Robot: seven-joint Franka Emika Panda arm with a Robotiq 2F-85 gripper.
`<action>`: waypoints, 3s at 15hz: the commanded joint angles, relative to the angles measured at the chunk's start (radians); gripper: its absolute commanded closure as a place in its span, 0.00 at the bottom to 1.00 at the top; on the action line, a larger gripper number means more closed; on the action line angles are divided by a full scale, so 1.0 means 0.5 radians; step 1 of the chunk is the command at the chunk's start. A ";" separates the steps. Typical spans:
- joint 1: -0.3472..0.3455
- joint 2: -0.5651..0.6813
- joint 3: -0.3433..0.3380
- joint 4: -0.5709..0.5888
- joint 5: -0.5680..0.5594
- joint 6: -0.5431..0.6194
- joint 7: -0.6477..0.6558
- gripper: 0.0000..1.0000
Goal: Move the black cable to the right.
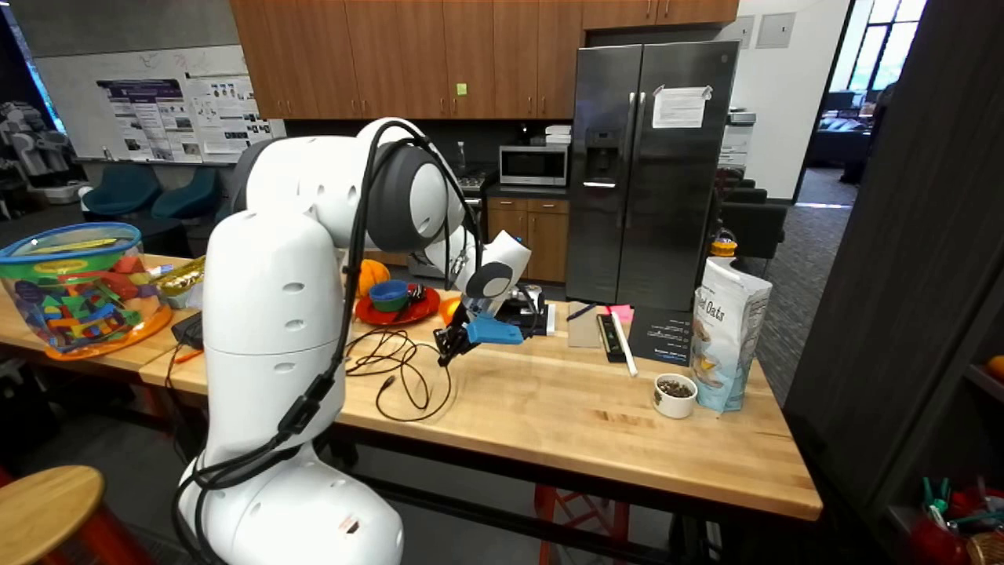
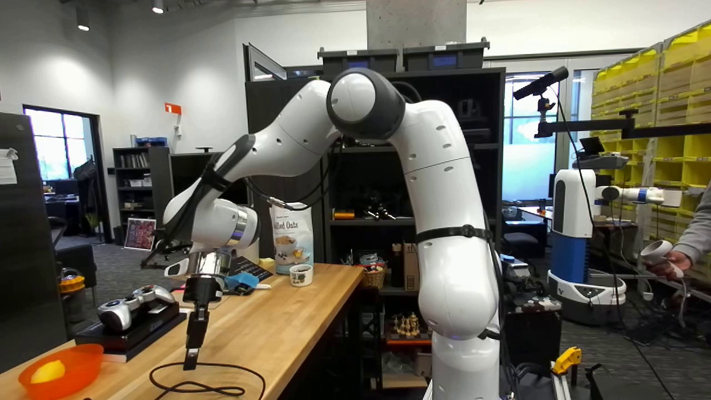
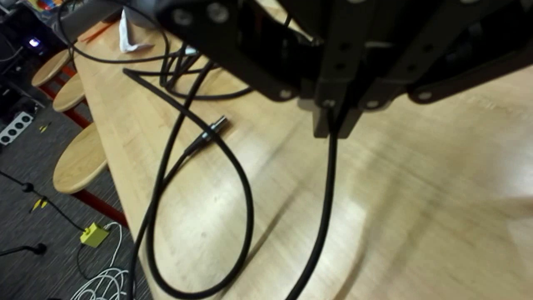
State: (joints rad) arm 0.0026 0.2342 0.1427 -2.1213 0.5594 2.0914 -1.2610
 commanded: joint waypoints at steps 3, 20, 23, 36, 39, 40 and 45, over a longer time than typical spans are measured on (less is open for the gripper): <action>-0.016 -0.001 -0.022 0.172 0.128 0.030 0.115 0.99; -0.069 -0.031 -0.085 0.080 0.135 0.030 0.154 0.01; -0.064 -0.030 -0.079 0.050 0.132 0.015 0.146 0.00; 0.008 -0.005 -0.012 -0.003 0.098 -0.218 -0.013 0.00; 0.027 -0.023 -0.014 -0.024 0.035 -0.221 -0.072 0.00; 0.040 -0.046 -0.013 -0.036 -0.024 -0.205 -0.102 0.00; 0.112 -0.109 0.037 -0.060 -0.340 -0.143 -0.272 0.00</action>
State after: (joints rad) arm 0.0386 0.2226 0.1454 -2.1274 0.4514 1.9955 -1.3502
